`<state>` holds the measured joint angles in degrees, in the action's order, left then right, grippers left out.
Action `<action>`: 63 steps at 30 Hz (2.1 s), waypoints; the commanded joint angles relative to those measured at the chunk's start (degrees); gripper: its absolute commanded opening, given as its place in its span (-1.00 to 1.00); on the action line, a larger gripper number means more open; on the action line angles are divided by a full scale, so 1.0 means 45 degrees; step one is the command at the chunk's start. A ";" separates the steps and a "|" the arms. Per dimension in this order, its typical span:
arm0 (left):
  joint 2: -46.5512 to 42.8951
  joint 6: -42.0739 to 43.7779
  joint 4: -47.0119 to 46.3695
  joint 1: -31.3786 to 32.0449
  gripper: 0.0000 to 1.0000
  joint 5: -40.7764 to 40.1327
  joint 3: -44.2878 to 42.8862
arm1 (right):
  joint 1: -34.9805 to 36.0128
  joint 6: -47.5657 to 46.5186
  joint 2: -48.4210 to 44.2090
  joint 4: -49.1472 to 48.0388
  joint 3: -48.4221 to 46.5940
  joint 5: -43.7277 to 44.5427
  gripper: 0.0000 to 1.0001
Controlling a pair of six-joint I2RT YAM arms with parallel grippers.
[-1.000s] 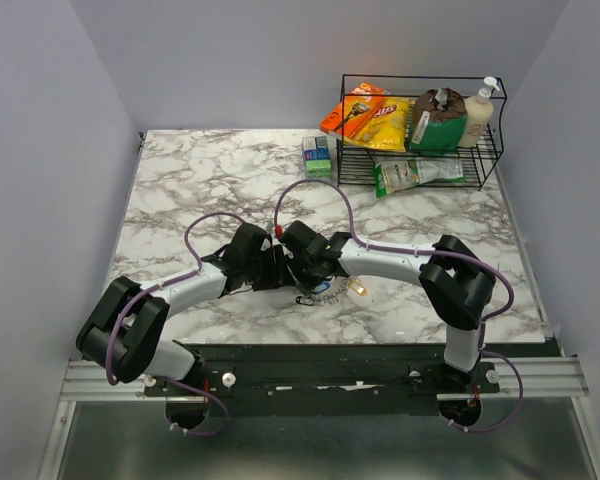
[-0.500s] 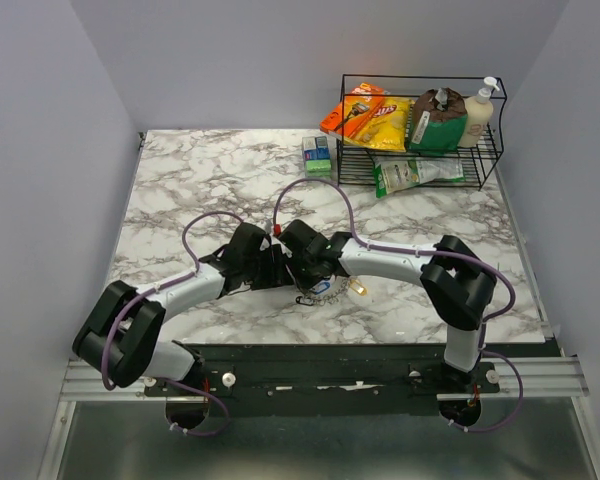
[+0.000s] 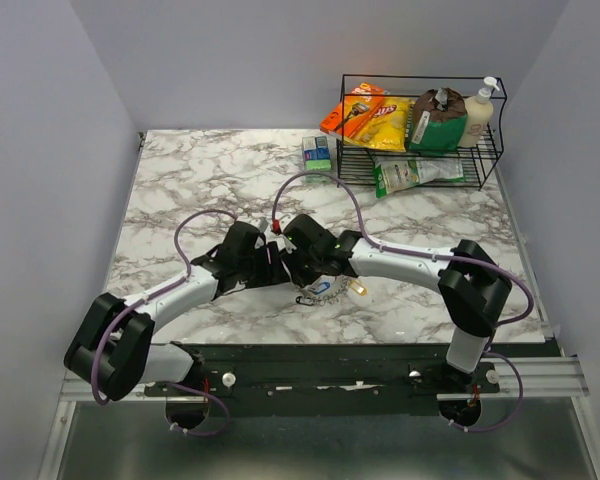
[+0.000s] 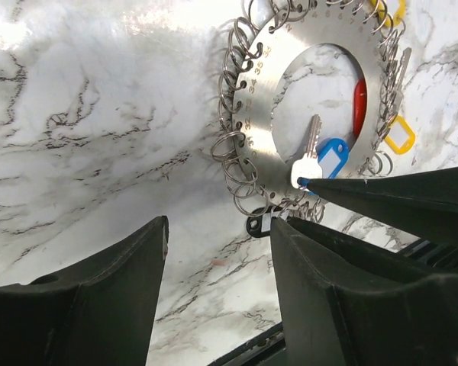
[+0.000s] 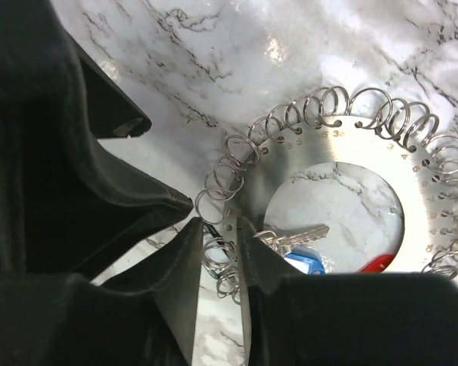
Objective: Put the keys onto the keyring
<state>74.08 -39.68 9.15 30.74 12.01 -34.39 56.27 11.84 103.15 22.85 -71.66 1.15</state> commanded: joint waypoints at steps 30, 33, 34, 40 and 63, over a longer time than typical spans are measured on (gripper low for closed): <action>-0.1229 -0.0401 -0.0958 -0.3823 0.32 0.3464 0.1354 | 0.1148 -0.1478 0.0787 -0.1347 0.0748 0.1386 -0.21; -0.1190 -0.0381 -0.0900 -0.3804 0.32 0.3445 0.1354 | 0.1167 -0.1478 0.0943 -0.1426 0.0748 0.1210 -0.23; -0.1190 -0.0362 -0.0900 -0.3804 0.32 0.3444 0.1354 | 0.1148 -0.1478 0.0963 -0.1426 0.0729 0.1191 -0.24; -0.1112 -0.0342 -0.0841 -0.3804 0.32 0.3405 0.1354 | 0.1167 -0.1497 0.1139 -0.1406 0.0787 0.1171 -0.27; -0.1364 0.0028 -0.0081 -0.3823 0.31 0.3035 0.0827 | 0.1284 -0.1654 0.0926 -0.1348 0.0865 0.2304 -0.99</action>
<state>69.43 -41.12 6.31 13.93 26.35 -28.60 61.56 4.45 108.01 15.88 -68.03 10.11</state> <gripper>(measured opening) 0.655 0.015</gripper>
